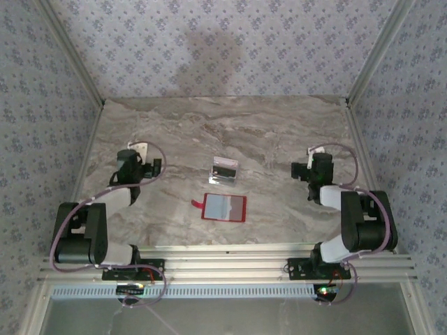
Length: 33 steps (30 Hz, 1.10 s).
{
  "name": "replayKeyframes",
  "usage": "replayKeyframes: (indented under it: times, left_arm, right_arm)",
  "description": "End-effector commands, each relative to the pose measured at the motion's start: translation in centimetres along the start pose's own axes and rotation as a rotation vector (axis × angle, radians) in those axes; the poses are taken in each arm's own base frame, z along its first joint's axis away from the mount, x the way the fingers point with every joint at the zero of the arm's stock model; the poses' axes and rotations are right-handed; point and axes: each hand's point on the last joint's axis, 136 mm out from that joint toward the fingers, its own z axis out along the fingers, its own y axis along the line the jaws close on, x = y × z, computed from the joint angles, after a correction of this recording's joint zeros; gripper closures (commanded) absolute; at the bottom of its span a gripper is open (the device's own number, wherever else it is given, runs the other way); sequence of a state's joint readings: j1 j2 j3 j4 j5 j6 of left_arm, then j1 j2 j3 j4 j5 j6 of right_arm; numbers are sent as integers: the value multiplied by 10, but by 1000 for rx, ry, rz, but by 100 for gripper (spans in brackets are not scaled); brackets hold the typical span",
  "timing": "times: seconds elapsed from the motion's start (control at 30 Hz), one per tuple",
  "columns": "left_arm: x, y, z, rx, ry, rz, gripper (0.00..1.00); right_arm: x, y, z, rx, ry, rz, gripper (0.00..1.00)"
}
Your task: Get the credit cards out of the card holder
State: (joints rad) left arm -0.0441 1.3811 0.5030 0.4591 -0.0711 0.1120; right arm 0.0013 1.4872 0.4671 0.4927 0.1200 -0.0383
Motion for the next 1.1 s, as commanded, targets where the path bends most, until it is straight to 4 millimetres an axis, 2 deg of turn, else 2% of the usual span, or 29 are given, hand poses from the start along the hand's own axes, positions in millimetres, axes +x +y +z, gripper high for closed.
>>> replayKeyframes:
  times: [0.0,0.2,0.27,0.4,0.53,0.6,0.7,0.8,1.07]
  left_arm:
    - [-58,2,-11,80,-250,-72,0]
    - [-56,4,0,130,-175,-126,0]
    - [-47,11,-4,87,-131,-152,1]
    - [-35,16,-16,51,-158,-160,0]
    - [-17,8,-6,84,-110,-148,1]
    - [-8,10,-3,60,-116,-154,1]
    - [-5,5,0,94,-152,-154,1]
    - [6,2,13,104,-133,-146,1]
    - [11,12,17,-19,-110,-147,1]
  right_arm:
    - [-37,3,-4,-54,-187,31,0]
    - [-30,4,-4,-70,-217,41,0]
    - [-29,3,-4,-66,-212,42,0]
    - [-29,3,-4,-65,-211,41,0]
    - [-30,3,-4,-66,-213,41,0]
    - [-30,3,-4,-67,-213,41,0]
    - [-30,3,-4,-67,-213,41,0]
    - [-29,3,-4,-66,-212,41,0]
    - [-29,3,-4,-65,-212,41,0]
